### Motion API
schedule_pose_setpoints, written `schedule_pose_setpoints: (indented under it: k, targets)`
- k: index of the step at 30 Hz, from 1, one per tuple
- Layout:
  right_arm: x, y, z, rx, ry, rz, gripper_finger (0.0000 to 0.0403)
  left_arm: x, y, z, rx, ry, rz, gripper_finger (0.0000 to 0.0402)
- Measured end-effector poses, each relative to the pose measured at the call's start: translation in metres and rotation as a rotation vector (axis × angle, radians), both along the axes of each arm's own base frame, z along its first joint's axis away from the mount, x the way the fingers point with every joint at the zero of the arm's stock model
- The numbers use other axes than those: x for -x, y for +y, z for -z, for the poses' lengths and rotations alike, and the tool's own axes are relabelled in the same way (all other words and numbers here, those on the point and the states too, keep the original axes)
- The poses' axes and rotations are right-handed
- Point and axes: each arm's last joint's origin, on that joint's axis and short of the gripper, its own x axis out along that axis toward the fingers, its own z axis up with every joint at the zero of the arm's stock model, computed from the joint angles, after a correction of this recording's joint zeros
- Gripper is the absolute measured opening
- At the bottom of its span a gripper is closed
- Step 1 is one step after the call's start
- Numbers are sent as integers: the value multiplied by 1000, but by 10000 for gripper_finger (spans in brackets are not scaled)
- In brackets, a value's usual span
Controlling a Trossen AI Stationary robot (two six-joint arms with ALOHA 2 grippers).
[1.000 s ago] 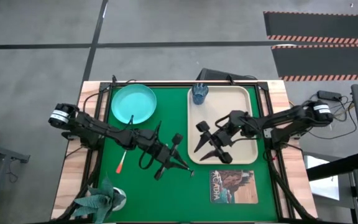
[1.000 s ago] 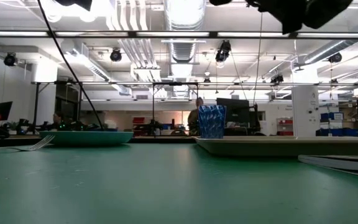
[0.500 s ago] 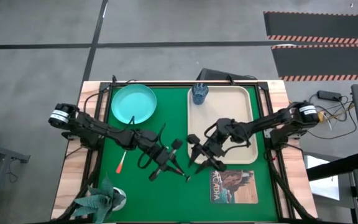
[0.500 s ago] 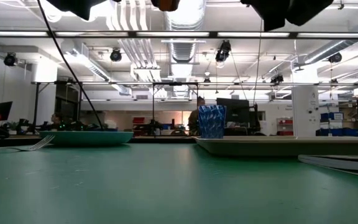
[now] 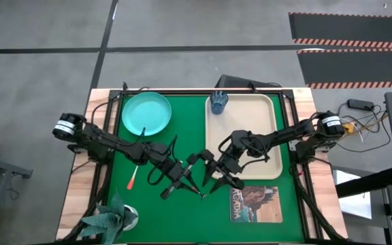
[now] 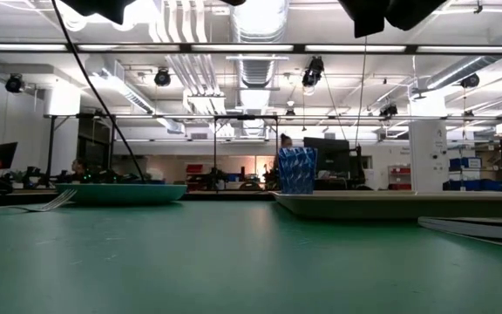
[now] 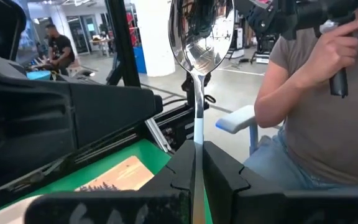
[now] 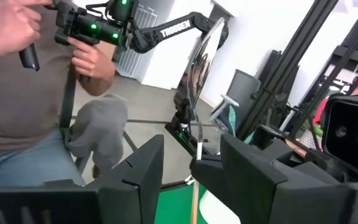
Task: Pick and place plate/cup/fork/spoon on tray
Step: Put the orange spoon on the bottom of the white serving tray
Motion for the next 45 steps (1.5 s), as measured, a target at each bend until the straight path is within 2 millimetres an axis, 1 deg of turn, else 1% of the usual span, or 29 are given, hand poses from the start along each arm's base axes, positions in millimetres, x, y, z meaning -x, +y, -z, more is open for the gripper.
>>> schedule_pose_setpoints:
  k: [5,11,18,23,27,30,34,35,39,43,45]
  targets:
    - [-1,0,-3,-1,-13,10,148,0,0,-2,6,-23,-15,6]
    - [-3,-2,-3,-1,-22,93,148,-2,3,-3,6,-26,-136,6]
    - [-3,-2,-4,-7,-17,87,140,0,5,-7,14,-29,-154,6]
    - [-3,0,-3,-6,-13,89,121,1,9,-11,13,-32,-280,6]
    - [-3,1,-3,-5,-5,81,98,1,10,-11,7,-36,-293,6]
    - [-2,3,-2,4,-3,50,70,1,12,-9,7,-29,-307,6]
    - [-2,3,-1,16,-12,34,20,1,13,-6,6,-22,-322,6]
    - [-2,3,-1,15,-3,16,15,1,13,-5,6,-24,-322,6]
    - [0,6,0,10,13,-17,8,2,13,-7,10,-33,-322,5]
    - [-1,3,0,8,13,10,8,2,13,-7,6,-26,-315,5]
    - [0,3,1,13,44,11,8,4,13,-9,5,-23,-311,5]
